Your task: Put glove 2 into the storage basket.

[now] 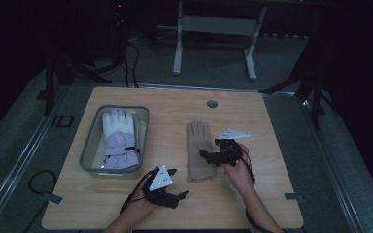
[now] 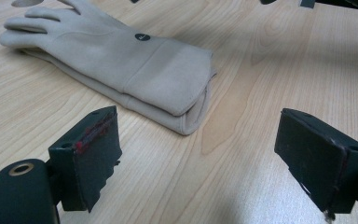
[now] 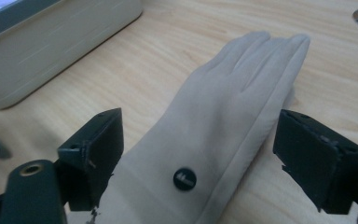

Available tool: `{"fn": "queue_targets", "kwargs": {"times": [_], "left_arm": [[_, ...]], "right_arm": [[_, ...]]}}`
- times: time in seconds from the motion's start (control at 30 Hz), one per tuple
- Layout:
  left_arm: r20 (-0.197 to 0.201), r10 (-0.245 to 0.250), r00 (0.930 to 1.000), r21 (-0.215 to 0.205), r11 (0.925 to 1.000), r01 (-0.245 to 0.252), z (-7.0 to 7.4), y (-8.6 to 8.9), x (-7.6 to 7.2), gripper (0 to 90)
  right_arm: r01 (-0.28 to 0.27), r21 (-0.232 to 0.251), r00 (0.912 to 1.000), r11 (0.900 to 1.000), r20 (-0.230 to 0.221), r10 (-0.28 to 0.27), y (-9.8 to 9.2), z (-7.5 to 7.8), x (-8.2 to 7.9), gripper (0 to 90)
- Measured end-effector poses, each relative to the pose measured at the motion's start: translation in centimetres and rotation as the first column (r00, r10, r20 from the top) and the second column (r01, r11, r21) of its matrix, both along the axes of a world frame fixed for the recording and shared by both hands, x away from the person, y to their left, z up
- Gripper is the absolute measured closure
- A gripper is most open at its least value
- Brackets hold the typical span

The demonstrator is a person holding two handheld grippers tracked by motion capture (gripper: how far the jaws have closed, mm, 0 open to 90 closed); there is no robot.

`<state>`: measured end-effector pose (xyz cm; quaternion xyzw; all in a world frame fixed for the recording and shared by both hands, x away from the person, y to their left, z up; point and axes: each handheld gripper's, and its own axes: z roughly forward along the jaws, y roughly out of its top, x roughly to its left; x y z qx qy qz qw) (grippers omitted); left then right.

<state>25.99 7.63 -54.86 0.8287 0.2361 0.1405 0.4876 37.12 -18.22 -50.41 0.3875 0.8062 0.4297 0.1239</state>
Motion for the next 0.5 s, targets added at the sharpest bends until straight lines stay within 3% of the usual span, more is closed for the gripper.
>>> {"fn": "queue_targets", "kwargs": {"times": [0.27, 0.43, 0.5], "left_arm": [[-0.033, -0.021, 0.9992, -0.017, 0.9996, 0.02, 0.4, -0.5, 0.7, 13.9], [-0.039, -0.026, 0.9989, -0.021, 0.9995, 0.025, 0.5, -0.8, 1.2, 13.3], [-0.044, -0.037, 0.9983, -0.015, 0.9992, 0.037, 0.6, -1.0, 1.5, 13.3]], "right_arm": [[-0.012, 0.059, 0.9981, 0.998, -0.06, 0.015, -1.6, 0.6, 0.3, 13.3], [-0.024, 0.074, 0.9982, 0.997, -0.054, 0.028, -1.9, 0.8, 0.7, 11.1], [-0.001, 0.076, 0.9987, 0.997, -0.05, 0.005, -1.9, 0.8, 1.0, 13.6]]}}
